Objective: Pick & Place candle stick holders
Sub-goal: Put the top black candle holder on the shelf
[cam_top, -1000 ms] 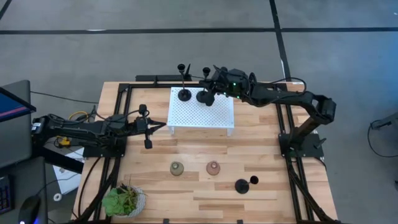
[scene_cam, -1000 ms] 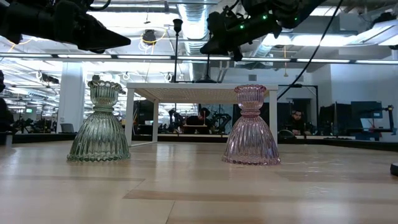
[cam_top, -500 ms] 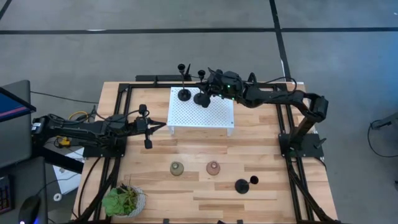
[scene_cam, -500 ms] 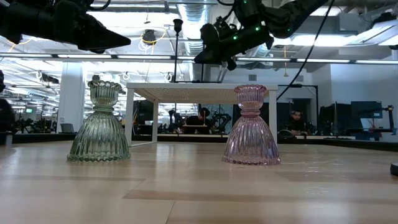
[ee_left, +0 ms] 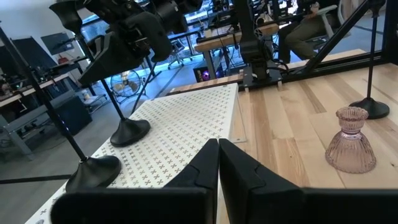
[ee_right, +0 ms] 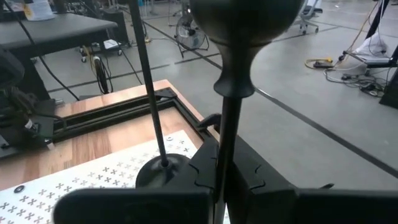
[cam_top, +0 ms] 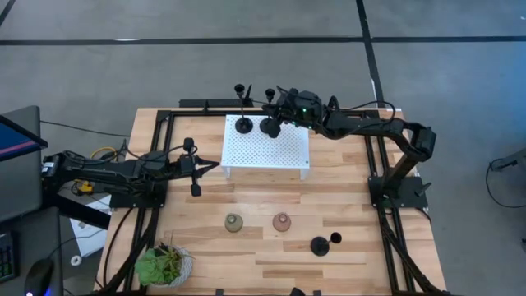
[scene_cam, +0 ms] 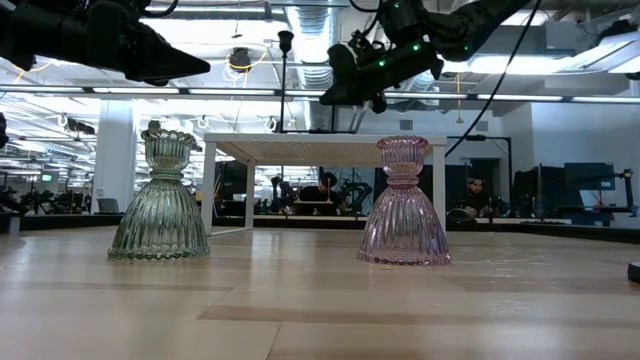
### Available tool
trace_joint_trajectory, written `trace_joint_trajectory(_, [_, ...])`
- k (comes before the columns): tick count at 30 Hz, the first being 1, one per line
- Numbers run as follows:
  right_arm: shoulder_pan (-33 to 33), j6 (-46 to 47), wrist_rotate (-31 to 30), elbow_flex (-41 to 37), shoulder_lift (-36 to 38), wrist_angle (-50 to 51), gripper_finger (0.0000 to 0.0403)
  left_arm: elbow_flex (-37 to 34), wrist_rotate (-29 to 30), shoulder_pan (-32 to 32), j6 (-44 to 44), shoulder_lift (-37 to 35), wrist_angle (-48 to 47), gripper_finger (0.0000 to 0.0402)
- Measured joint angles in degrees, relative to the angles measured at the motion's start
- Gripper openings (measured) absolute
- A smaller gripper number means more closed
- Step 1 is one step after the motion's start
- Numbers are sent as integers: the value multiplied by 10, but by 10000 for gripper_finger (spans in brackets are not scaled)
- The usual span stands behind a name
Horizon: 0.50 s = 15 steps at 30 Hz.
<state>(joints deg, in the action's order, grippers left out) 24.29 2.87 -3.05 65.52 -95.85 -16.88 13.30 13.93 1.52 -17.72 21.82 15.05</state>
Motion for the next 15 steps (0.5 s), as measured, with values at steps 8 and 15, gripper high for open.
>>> trace_joint_trajectory(8, [0, 2, 0, 0, 0, 2, 19, 0, 0, 0, 0, 0, 0, 12])
trace_joint_trajectory(15, [-1, -13, 0, 0, 0, 3, 69, 0, 0, 0, 0, 0, 0, 12])
